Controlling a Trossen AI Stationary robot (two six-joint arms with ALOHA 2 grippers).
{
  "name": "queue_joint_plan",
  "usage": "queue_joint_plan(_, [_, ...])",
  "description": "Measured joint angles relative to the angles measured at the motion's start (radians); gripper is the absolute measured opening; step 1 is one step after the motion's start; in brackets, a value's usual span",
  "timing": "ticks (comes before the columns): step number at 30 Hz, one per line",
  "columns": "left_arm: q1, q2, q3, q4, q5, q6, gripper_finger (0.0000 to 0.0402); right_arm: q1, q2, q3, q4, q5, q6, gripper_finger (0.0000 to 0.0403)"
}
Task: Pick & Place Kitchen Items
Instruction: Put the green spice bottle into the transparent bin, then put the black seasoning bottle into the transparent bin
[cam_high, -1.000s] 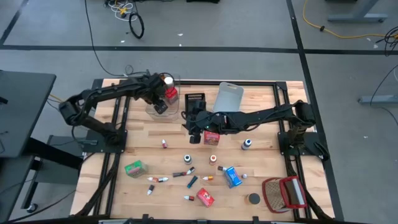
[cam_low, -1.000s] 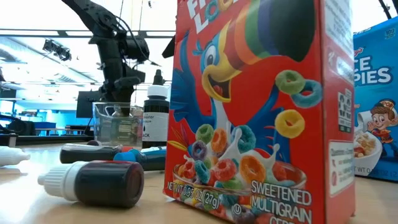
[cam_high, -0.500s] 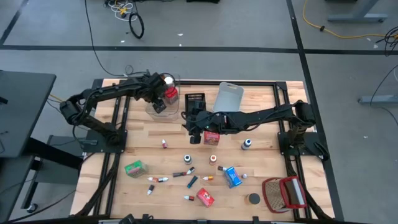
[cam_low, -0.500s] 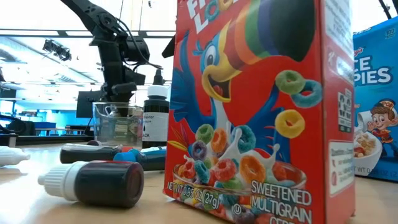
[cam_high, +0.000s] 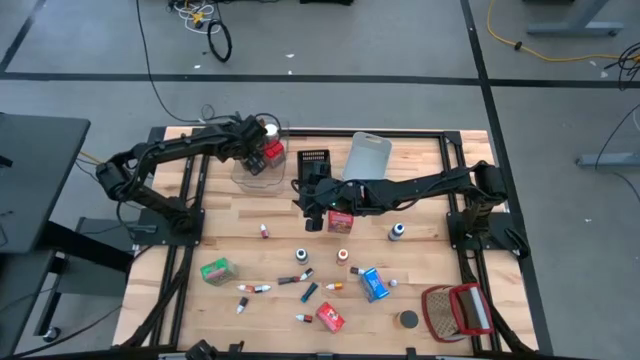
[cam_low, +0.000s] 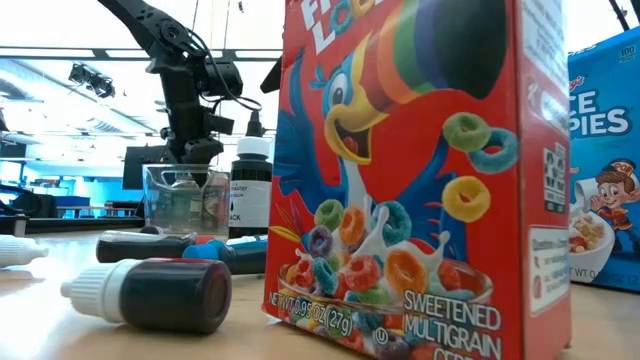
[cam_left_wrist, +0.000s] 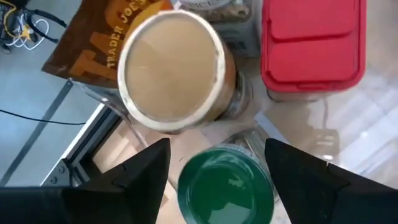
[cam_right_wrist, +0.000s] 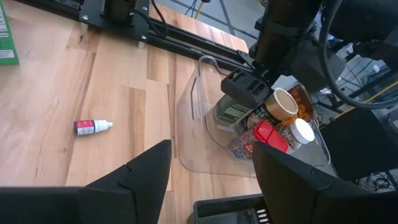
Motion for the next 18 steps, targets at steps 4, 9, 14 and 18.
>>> queue_joint_plan(4, [0.000, -0.012, 0.000, 0.018, -0.025, -0.003, 0.0268, 0.000, 0.000, 0.000, 0.000, -0.002, 0.003, 0.0235])
queue_joint_plan(9, [0.000, -0.061, 0.000, 0.073, -0.039, -0.007, 0.0270, 0.000, 0.000, 0.000, 0.005, -0.001, 0.031, 0.0235])
queue_joint_plan(14, [-0.009, -0.164, 0.001, 0.074, -0.036, -0.005, 0.0268, 0.000, 0.000, 0.000, 0.023, 0.001, 0.004, 0.0235])
queue_joint_plan(18, [-0.034, -0.284, 0.001, 0.060, -0.029, -0.023, 0.0270, 0.000, 0.001, 0.000, 0.067, 0.001, -0.068, 0.0235])
